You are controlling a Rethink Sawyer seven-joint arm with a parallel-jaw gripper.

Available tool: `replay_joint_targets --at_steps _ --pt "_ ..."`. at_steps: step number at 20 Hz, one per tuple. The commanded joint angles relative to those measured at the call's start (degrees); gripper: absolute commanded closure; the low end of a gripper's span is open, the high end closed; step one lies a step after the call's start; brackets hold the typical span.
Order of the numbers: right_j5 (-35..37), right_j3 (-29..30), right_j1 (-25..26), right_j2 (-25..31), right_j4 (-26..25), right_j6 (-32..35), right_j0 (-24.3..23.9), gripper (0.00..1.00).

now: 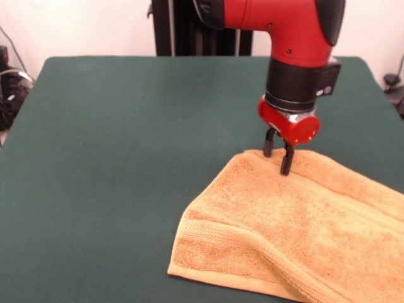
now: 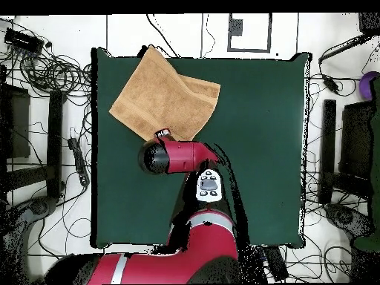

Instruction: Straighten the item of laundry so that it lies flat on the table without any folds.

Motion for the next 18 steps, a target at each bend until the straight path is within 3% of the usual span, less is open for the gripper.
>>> replay_joint_targets --at_steps 1,3,4,9,18 --pt "2.92 -0.02 9.83 3.19 2.84 3.04 -0.84 0.0" --pt "1.81 -0.69 11.17 2.08 3.27 4.19 0.17 0.0" --pt "2.48 -2.63 11.93 -0.42 1.45 2.55 2.04 1.0" --pt "1.03 -2.24 10.71 -3.12 0.0 2.56 2.74 1.0" --pt "9.1 5.98 -1.01 0.0 -3.77 -7.15 -3.01 1.0"
